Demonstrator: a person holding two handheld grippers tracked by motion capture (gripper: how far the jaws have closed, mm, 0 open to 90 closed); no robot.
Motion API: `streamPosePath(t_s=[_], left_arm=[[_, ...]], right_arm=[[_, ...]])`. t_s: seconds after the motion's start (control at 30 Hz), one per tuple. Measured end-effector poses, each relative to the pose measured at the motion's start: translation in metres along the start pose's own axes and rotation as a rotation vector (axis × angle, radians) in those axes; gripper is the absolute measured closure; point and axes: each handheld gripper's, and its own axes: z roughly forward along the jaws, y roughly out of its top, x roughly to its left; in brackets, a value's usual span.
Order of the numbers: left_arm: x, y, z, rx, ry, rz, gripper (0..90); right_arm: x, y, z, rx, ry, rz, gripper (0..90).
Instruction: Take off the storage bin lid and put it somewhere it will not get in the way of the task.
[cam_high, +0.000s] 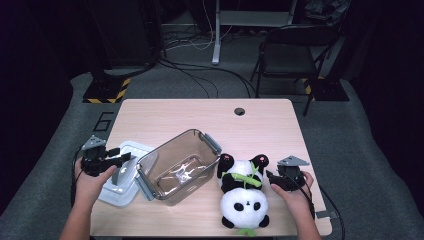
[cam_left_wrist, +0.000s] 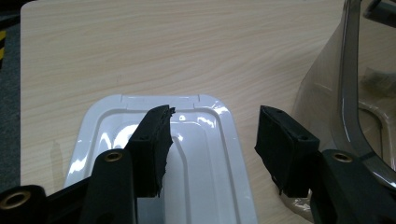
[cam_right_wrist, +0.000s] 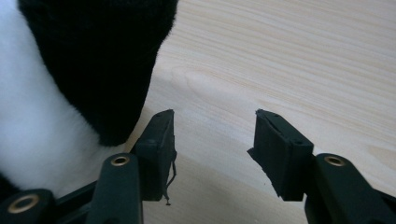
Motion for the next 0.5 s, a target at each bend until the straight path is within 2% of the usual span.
streamPosePath(t_s=[0.07,0.17,0.2,0.27,0.5], left_arm=[[-0.001,0.000,-0.001,-0.008,-0.001,-0.001,45.0],[-0.002,0.001,-0.003,-0.008,0.002,0.000,45.0],[-0.002,0.001,-0.003,-0.008,0.002,0.000,45.0],[-0.002,0.001,-0.003,-0.008,0.006,0.001,45.0],[-0.002,0.001,-0.006,-0.012,0.008,-0.002,45.0]], right_arm=[[-0.002,0.000,-0.002,0.008,0.012,0.000,48.7],[-0.006,0.001,-0.011,0.006,0.059,0.021,50.9],[-0.006,0.001,-0.011,0.006,0.059,0.021,50.9],[-0.007,0.004,-0.019,0.004,0.096,0.053,51.8],[-0.005,0.011,-0.032,-0.029,0.135,0.079,51.9]])
